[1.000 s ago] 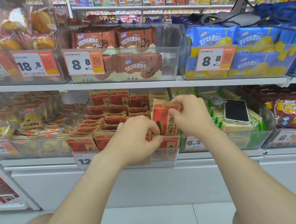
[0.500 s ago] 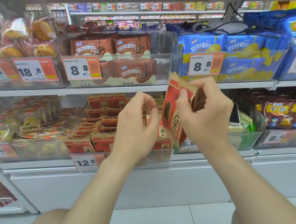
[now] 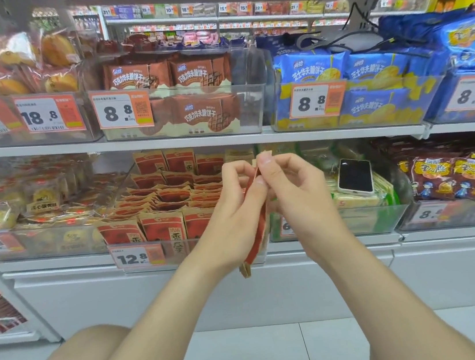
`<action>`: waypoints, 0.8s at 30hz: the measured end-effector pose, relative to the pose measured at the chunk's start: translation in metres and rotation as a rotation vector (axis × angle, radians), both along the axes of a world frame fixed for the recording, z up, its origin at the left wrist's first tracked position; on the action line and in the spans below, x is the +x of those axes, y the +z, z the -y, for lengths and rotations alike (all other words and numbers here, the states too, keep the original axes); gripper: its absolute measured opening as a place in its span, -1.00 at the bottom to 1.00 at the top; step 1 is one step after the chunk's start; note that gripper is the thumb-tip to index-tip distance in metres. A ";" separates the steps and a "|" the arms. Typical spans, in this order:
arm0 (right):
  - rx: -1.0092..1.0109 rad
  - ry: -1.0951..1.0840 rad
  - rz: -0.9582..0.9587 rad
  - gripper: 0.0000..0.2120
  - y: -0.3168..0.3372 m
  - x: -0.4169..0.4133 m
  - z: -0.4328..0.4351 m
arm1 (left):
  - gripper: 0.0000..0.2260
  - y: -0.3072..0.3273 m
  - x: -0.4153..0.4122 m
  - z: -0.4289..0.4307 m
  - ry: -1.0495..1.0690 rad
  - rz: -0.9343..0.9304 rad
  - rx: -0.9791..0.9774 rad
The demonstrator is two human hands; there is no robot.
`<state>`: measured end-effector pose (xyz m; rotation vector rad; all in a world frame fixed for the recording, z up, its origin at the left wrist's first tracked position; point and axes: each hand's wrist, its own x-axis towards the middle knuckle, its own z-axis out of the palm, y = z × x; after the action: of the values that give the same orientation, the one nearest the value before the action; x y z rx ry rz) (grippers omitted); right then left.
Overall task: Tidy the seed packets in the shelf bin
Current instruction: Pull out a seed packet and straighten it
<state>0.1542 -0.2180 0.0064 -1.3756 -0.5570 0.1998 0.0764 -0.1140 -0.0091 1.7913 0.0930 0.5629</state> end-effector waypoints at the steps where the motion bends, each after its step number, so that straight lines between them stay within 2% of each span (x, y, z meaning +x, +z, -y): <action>1: 0.019 0.000 -0.007 -0.67 -0.001 -0.002 0.001 | -0.86 -0.001 -0.002 0.001 0.002 -0.010 -0.009; 4: 0.043 0.004 -0.019 -0.76 -0.007 -0.005 0.005 | -0.85 -0.007 -0.005 0.003 0.019 -0.014 -0.033; 7: 0.013 0.015 0.010 -0.86 -0.010 -0.004 0.008 | -0.72 -0.008 -0.008 0.004 0.017 0.009 -0.036; 11: -0.012 -0.008 0.034 -0.89 -0.013 -0.005 0.005 | -0.72 -0.006 -0.007 0.002 0.028 -0.051 -0.171; 15: -0.007 -0.074 0.046 -0.75 -0.014 -0.011 -0.001 | -0.73 -0.003 -0.006 0.000 -0.014 -0.060 -0.308; 20: 0.018 -0.067 -0.020 -0.51 -0.014 -0.014 -0.005 | -0.74 0.003 -0.008 -0.003 -0.039 -0.084 -0.269; 22: 0.002 -0.046 -0.028 -0.48 -0.015 -0.013 -0.005 | -0.74 0.002 -0.008 -0.003 -0.034 -0.103 -0.273; 24: -0.023 -0.017 -0.017 -0.55 -0.014 -0.012 -0.003 | -0.73 0.003 -0.009 -0.003 -0.031 -0.107 -0.290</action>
<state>0.1422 -0.2147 -0.0080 -1.3989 -0.5297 0.2043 0.0674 -0.1114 -0.0061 1.5367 0.2095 0.4086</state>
